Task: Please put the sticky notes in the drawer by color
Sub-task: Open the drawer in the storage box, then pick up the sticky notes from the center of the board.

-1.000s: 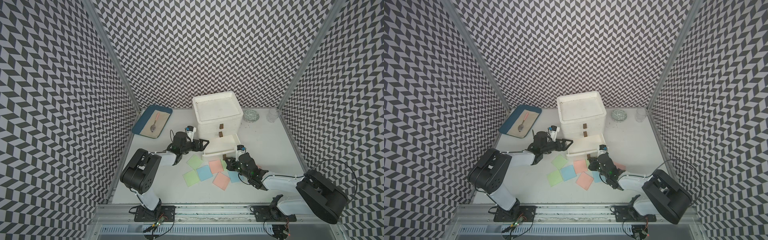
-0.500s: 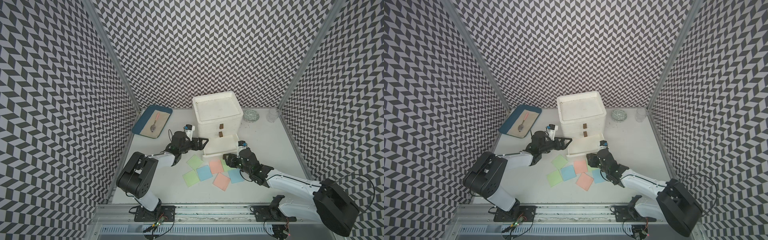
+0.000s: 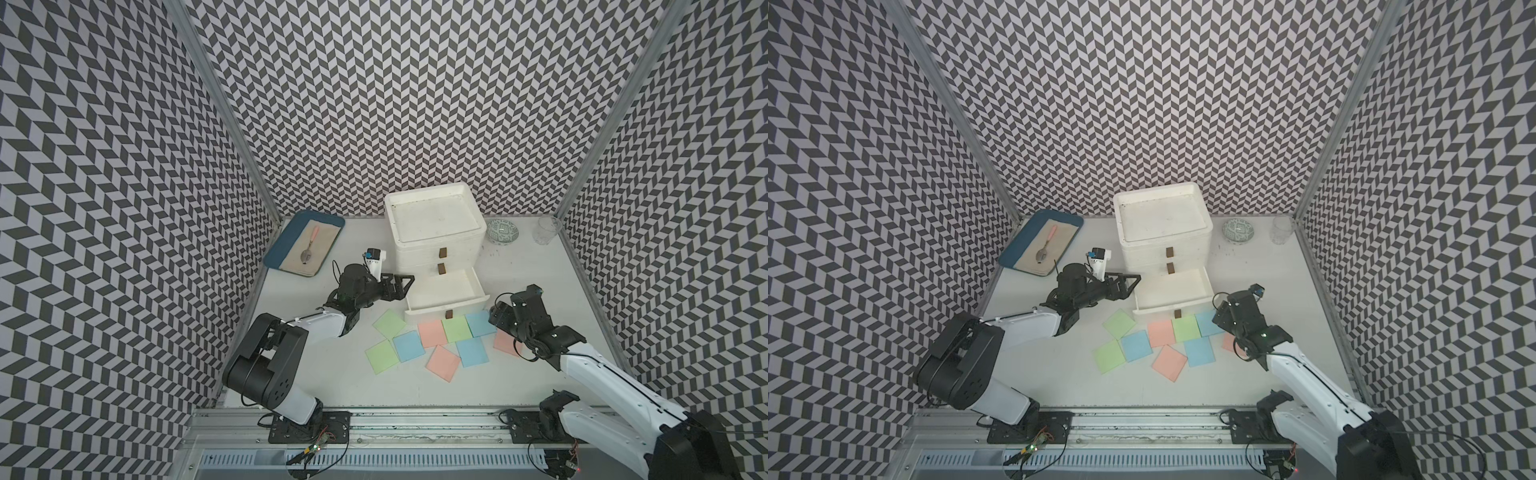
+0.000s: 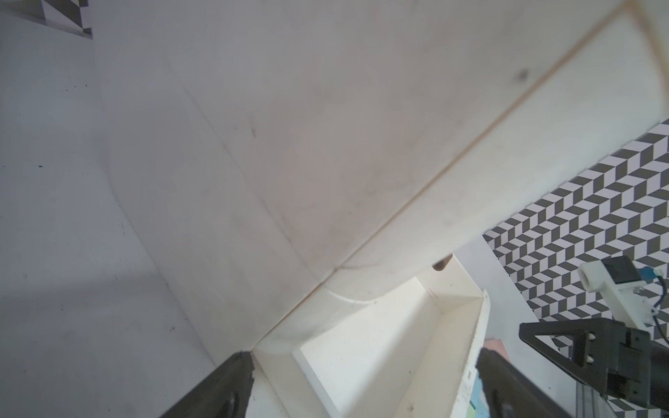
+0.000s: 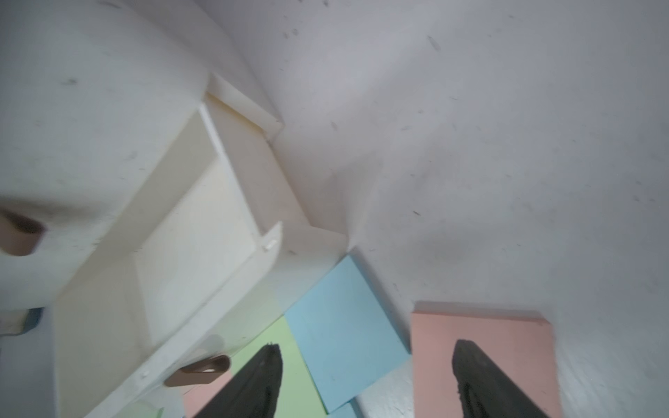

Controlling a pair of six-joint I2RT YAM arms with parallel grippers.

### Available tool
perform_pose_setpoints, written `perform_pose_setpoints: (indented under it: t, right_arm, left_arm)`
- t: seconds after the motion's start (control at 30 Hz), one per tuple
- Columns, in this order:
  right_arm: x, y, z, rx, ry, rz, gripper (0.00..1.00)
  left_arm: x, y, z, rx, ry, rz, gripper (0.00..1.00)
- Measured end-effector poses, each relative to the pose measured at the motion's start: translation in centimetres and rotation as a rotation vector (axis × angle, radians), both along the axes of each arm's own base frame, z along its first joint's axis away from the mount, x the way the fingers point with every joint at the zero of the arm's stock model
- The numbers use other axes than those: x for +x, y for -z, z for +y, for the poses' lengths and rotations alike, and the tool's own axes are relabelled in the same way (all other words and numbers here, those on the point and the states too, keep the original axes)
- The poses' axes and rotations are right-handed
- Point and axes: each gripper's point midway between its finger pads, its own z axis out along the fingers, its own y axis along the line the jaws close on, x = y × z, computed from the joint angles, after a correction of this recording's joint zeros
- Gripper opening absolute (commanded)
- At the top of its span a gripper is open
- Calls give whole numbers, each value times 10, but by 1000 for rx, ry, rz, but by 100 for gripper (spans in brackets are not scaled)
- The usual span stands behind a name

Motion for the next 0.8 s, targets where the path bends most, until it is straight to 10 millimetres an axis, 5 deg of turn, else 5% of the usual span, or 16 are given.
perform_pose_setpoints:
  t: [0.43, 0.8]
  right_arm:
    - [-49, 56, -15, -112, 8, 359, 91]
    - [-52, 64, -12, -126, -20, 425, 90]
  left_arm:
    - [-3, -8, 1, -9, 1, -17, 100]
    - [-4, -9, -1, -15, 11, -17, 100]
